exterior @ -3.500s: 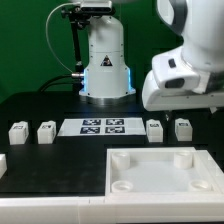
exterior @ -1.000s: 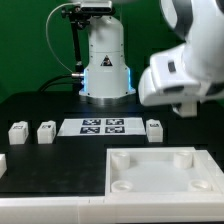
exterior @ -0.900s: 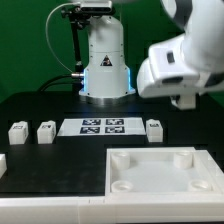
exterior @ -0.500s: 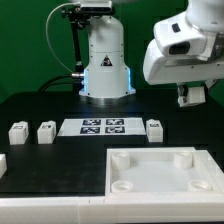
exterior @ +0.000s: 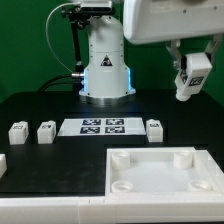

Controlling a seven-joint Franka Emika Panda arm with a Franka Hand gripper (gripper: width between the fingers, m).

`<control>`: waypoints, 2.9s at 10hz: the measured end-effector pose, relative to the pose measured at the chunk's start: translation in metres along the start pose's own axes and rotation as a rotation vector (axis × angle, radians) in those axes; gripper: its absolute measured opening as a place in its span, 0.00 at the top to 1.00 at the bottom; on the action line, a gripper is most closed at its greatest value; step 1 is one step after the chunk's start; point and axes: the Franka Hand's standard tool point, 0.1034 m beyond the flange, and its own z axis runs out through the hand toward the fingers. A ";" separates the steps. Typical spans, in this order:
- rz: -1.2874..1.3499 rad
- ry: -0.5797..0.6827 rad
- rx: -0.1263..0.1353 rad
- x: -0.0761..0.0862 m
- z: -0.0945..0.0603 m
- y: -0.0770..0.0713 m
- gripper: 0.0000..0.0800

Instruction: Assemble one leg

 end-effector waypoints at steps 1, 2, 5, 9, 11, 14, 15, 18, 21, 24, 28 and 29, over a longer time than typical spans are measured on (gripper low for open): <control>0.002 0.109 -0.009 -0.006 0.003 0.001 0.63; 0.009 0.227 -0.014 -0.005 0.003 0.003 0.63; 0.000 0.507 -0.034 -0.002 0.003 0.008 0.63; -0.016 0.480 -0.032 0.030 0.052 0.023 0.63; 0.007 0.450 -0.019 0.027 0.075 0.019 0.63; 0.023 0.398 -0.005 0.018 0.093 0.012 0.63; 0.025 0.392 -0.005 0.017 0.098 0.014 0.63; 0.022 0.392 -0.011 0.018 0.099 0.021 0.63; 0.025 0.404 -0.010 0.018 0.108 0.021 0.63; 0.028 0.407 -0.011 0.015 0.117 0.023 0.63; 0.042 0.453 -0.020 0.015 0.118 0.022 0.61; 0.042 0.453 -0.020 0.015 0.118 0.022 0.35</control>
Offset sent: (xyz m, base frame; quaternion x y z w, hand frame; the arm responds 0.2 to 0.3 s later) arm 0.0000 0.0000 0.0000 0.0000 0.1790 0.0000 0.9838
